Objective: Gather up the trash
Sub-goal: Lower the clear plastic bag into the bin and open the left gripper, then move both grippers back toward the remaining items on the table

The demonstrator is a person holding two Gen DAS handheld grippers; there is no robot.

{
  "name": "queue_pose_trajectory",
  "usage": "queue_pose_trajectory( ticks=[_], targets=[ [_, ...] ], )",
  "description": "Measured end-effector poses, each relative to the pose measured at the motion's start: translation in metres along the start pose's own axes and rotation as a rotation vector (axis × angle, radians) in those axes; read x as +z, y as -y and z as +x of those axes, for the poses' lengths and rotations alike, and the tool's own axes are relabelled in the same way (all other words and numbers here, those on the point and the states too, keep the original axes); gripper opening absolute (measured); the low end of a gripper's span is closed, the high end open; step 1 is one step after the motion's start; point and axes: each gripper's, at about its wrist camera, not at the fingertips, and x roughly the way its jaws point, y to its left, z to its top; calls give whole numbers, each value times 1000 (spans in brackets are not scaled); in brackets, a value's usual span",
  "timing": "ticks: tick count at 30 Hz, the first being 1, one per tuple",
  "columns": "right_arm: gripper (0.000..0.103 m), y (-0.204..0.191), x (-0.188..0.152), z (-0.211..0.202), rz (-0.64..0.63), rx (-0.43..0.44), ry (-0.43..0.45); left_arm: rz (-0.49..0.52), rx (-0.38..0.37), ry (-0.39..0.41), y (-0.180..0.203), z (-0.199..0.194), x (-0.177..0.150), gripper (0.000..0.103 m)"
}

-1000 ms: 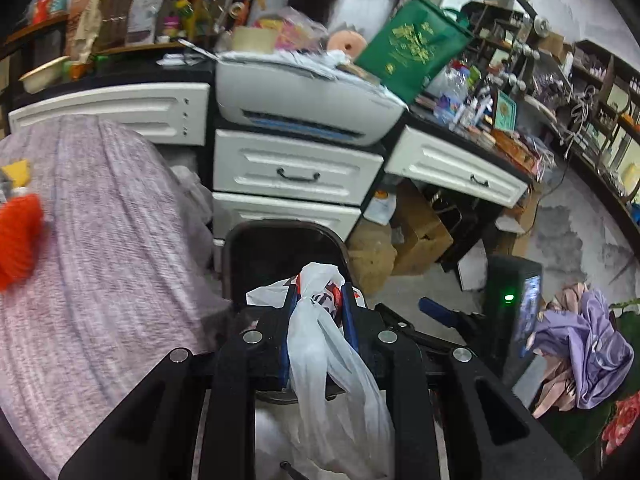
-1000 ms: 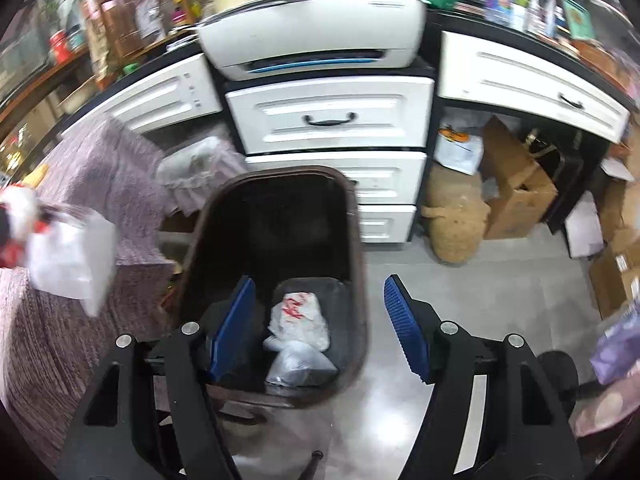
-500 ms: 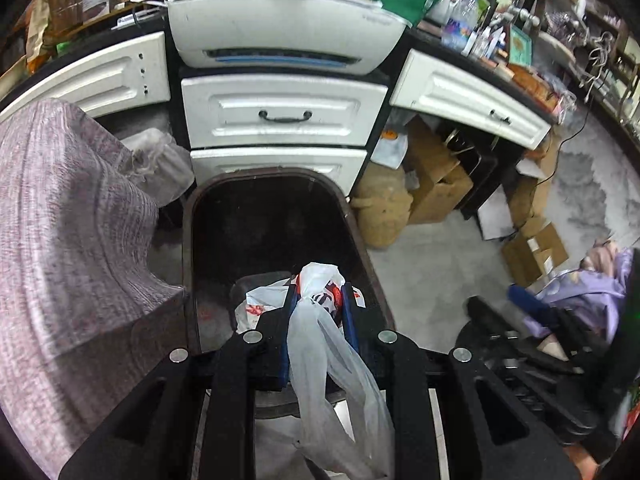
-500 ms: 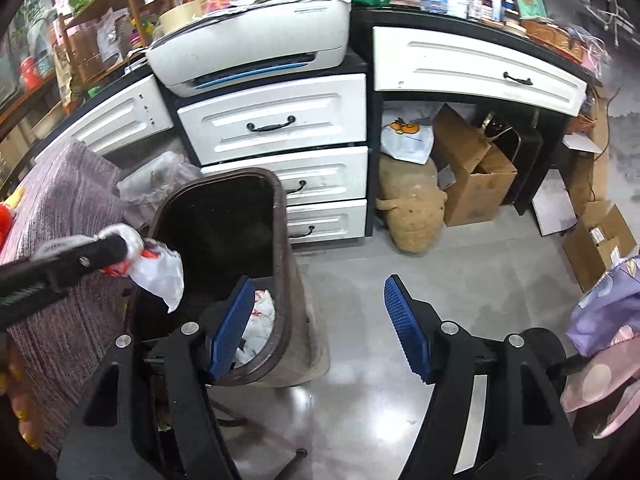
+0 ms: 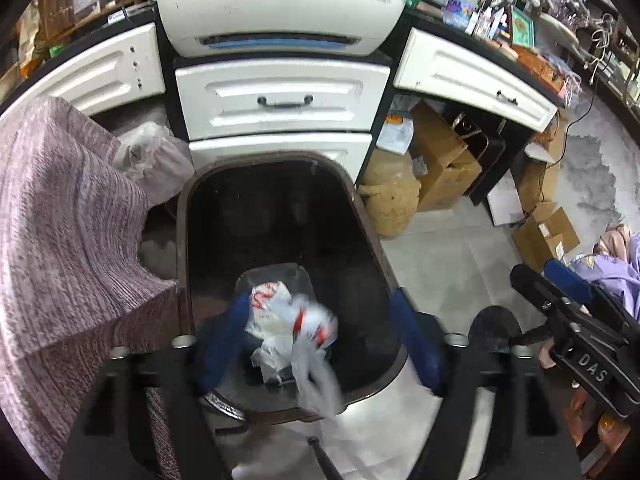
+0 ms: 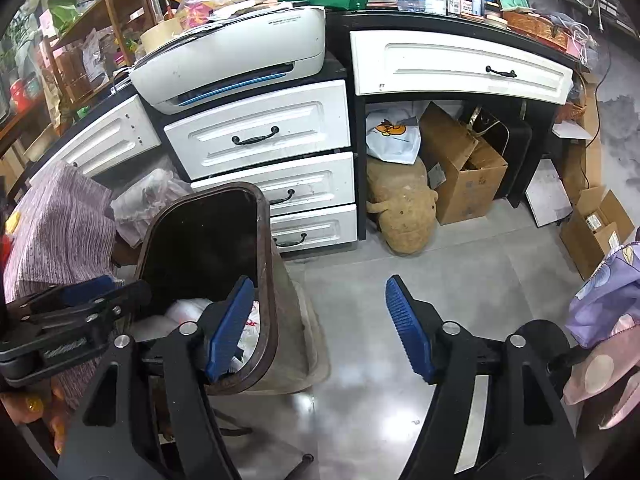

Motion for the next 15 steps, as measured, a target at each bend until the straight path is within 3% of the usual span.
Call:
queue_pose_trajectory(
  ticks=[7, 15],
  targets=[
    [82, 5, 4, -3, 30, 4, 10, 3, -51, 39, 11, -26, 2, 91],
    [83, 1, 8, -3, 30, 19, 2, -5, -53, 110, 10, -78, -1, 97]
  ],
)
